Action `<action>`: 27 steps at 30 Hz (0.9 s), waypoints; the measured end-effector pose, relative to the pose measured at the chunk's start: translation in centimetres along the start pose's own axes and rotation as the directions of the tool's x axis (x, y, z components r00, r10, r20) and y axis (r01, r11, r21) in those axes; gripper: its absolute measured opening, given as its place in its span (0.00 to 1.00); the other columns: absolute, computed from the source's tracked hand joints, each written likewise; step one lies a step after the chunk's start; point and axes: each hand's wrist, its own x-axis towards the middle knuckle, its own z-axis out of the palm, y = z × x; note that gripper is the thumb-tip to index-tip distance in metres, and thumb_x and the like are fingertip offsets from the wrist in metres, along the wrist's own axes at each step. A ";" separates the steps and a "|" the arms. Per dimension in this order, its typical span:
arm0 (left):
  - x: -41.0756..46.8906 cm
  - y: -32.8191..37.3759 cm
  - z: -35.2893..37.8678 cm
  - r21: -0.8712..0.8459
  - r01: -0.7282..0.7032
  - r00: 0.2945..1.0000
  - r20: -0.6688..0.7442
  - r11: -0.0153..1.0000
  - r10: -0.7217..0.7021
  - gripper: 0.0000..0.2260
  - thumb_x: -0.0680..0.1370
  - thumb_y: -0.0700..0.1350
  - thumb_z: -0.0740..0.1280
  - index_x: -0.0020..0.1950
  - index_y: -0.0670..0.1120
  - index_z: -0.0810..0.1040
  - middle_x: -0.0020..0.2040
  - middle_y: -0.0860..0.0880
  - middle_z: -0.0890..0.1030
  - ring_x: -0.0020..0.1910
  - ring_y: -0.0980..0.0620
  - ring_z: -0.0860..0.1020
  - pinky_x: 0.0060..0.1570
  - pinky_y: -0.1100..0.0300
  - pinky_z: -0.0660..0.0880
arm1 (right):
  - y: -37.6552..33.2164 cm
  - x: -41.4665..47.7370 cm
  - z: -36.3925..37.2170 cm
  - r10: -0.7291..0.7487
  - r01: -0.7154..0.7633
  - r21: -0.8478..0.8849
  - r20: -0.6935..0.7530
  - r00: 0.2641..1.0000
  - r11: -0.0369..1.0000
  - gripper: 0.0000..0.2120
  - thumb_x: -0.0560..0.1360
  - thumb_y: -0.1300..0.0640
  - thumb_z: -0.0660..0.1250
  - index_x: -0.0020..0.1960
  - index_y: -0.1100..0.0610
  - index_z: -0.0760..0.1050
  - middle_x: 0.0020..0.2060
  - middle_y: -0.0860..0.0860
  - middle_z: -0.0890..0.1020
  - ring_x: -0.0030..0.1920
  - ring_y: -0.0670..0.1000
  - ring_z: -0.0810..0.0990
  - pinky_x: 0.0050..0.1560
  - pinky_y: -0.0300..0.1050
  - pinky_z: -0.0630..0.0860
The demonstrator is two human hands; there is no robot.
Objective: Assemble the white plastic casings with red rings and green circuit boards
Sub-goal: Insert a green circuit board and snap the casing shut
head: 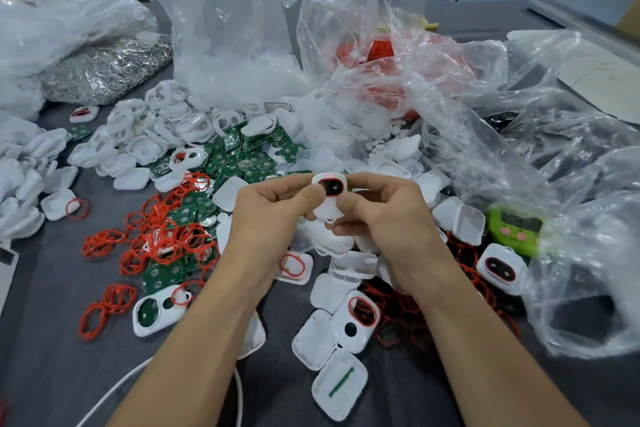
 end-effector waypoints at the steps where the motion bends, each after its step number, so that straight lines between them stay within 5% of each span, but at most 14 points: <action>1: 0.0 0.0 0.0 -0.015 0.003 1.000 0.001 1.000 -0.003 0.07 0.76 0.37 0.74 0.48 0.47 0.89 0.32 0.51 0.82 0.29 0.57 0.74 0.32 0.69 0.71 | -0.1 0.0 0.0 -0.002 0.002 0.016 -0.007 1.000 1.000 0.10 0.77 0.68 0.71 0.48 0.54 0.87 0.37 0.58 0.86 0.32 0.56 0.85 0.37 0.44 0.83; 8: -0.6 0.3 0.5 0.018 -0.134 0.990 0.054 0.991 0.133 0.14 0.72 0.37 0.79 0.54 0.52 0.88 0.42 0.42 0.86 0.39 0.52 0.79 0.46 0.56 0.78 | -0.2 -0.2 0.0 -0.033 0.033 0.038 -0.003 0.999 0.999 0.12 0.80 0.68 0.67 0.51 0.54 0.85 0.35 0.60 0.86 0.32 0.55 0.86 0.34 0.42 0.82; 11: -0.5 0.4 0.5 0.075 -0.177 0.981 0.095 0.981 0.170 0.18 0.66 0.39 0.80 0.54 0.54 0.88 0.39 0.46 0.82 0.37 0.50 0.74 0.42 0.51 0.73 | -0.2 -0.3 0.1 -0.046 0.047 -0.015 0.051 0.998 0.999 0.14 0.82 0.65 0.66 0.50 0.50 0.86 0.40 0.57 0.88 0.36 0.53 0.86 0.36 0.42 0.81; 15: -0.6 0.4 0.6 0.167 -0.250 0.968 0.059 0.954 0.244 0.20 0.62 0.41 0.83 0.51 0.57 0.88 0.39 0.55 0.81 0.36 0.57 0.75 0.39 0.57 0.75 | -0.5 -0.2 -0.2 0.020 -0.034 0.061 0.221 0.975 0.998 0.11 0.78 0.59 0.68 0.52 0.49 0.87 0.48 0.56 0.88 0.45 0.52 0.85 0.43 0.42 0.83; 19: -0.5 0.5 0.5 0.300 -0.334 0.942 0.073 0.894 0.327 0.26 0.61 0.45 0.82 0.55 0.64 0.85 0.50 0.60 0.82 0.47 0.58 0.80 0.46 0.62 0.74 | -0.5 -0.1 -1.1 0.022 -0.091 0.190 0.339 0.941 0.978 0.14 0.77 0.61 0.69 0.61 0.56 0.84 0.57 0.60 0.85 0.58 0.60 0.85 0.59 0.53 0.83; 23: -0.6 0.4 0.3 0.398 -0.409 0.912 0.176 0.821 0.369 0.32 0.61 0.44 0.79 0.62 0.65 0.81 0.61 0.62 0.77 0.63 0.57 0.77 0.51 0.69 0.72 | -0.8 0.0 -1.8 0.039 -0.136 0.250 0.356 0.934 0.959 0.15 0.76 0.60 0.70 0.63 0.57 0.82 0.55 0.58 0.86 0.54 0.58 0.86 0.54 0.49 0.83; 27: -0.6 0.0 0.8 0.427 -0.417 0.907 0.138 0.802 0.398 0.28 0.63 0.43 0.78 0.61 0.61 0.82 0.59 0.63 0.77 0.61 0.60 0.78 0.50 0.70 0.73 | -0.7 -0.1 -1.9 0.040 -0.107 0.163 0.367 0.929 0.981 0.14 0.80 0.66 0.66 0.63 0.56 0.82 0.55 0.57 0.87 0.57 0.59 0.86 0.55 0.48 0.84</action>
